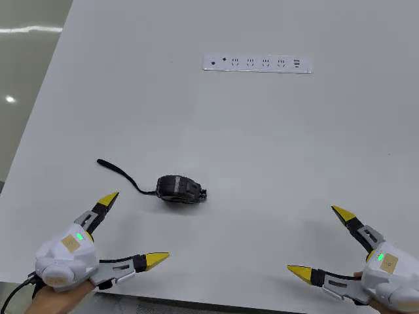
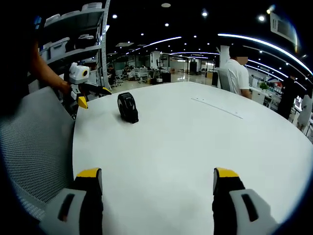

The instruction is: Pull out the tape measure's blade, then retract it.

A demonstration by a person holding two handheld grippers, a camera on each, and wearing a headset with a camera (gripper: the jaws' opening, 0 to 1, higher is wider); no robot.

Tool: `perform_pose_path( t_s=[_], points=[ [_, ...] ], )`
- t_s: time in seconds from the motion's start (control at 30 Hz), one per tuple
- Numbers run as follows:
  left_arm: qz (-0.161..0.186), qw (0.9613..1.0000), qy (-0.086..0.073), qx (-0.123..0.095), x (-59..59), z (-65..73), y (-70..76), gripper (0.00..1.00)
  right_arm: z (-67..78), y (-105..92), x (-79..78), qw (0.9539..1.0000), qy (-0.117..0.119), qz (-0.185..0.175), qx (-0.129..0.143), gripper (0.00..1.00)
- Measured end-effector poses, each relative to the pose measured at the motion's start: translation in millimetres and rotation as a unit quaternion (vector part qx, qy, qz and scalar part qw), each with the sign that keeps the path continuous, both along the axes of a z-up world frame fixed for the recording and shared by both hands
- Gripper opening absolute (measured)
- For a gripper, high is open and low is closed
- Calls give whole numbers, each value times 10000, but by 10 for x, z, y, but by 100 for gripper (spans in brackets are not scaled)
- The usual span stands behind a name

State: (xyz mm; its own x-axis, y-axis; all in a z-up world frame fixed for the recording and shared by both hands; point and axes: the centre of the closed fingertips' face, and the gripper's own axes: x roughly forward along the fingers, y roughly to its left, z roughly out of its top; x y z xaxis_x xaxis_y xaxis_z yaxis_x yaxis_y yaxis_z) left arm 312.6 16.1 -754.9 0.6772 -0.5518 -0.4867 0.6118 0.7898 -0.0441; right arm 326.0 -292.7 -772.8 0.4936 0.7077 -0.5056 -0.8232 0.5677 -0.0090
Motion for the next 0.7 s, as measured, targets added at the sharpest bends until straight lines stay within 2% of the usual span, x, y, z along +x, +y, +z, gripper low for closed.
perform_pose_path(
  t_s=[0.17,0.7],
  points=[
    [-2,10000,0,-11,5,-3,6,100,-3,3,-6,10000,11,6,16,100],
    [-11,10000,-54,27,11,14,28,100,11,-16,0,10000,-24,-16,8,100]
  ],
)
